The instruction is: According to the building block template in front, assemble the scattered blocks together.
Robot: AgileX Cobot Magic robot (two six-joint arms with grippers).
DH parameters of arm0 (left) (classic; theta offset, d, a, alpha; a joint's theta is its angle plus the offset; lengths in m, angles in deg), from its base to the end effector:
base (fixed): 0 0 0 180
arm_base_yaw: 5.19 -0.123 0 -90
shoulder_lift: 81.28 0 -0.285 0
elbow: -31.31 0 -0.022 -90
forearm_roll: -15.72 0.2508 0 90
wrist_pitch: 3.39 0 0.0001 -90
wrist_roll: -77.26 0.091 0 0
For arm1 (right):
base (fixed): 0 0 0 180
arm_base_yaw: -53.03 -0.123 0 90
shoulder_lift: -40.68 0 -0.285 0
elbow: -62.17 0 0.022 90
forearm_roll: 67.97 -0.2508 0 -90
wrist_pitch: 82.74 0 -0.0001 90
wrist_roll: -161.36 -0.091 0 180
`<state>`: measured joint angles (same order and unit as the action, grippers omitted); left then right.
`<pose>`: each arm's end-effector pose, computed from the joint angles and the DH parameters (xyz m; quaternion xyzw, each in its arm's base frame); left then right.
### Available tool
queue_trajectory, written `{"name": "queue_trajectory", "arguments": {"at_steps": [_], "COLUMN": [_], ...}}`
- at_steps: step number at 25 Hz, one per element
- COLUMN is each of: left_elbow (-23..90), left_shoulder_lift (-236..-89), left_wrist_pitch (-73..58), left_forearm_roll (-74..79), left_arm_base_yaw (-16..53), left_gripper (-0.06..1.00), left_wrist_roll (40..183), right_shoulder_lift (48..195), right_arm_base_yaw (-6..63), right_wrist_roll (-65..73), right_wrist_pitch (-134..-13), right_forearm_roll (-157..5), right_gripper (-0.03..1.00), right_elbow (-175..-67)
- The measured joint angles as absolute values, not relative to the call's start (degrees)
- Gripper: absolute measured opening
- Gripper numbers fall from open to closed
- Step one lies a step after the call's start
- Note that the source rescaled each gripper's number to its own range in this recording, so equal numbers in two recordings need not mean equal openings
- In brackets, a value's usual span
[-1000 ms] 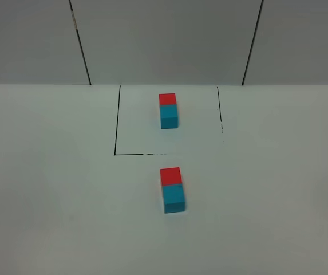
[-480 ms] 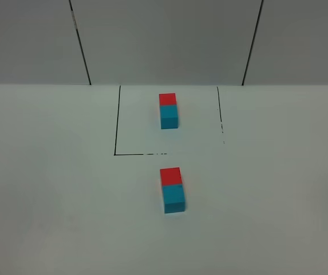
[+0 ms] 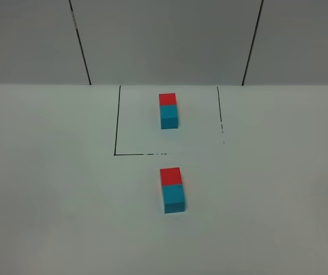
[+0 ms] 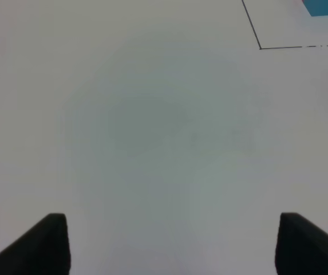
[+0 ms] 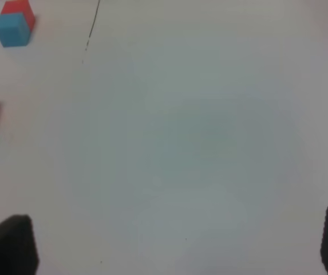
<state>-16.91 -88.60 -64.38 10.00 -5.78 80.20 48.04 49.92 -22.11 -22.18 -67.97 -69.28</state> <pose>-0.0071 -0.0080 0.2790 0.0198 0.8492 -0.0336 0.5266 -0.0059 -0.0003 0.2777 0.0027 0.8502 0.0302 0.5256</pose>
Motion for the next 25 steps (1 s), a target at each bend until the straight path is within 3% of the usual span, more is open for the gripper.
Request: {"name": "queue_trajectory", "arguments": {"at_steps": [25], "left_elbow": [-16.9], "left_shoulder_lift": [-88.6], "left_wrist_pitch": [-64.4], "left_forearm_roll": [10.0], "left_arm_base_yaw": [-5.8], "left_gripper": [0.62], "left_wrist_roll": [80.2], "right_shoulder_lift": [48.0], "right_arm_base_yaw": [49.9], "right_wrist_roll": [-18.6], "right_wrist_pitch": [-22.2], "right_forearm_roll": [-69.4], "right_gripper": [1.00], "right_elbow": [-69.3]}}
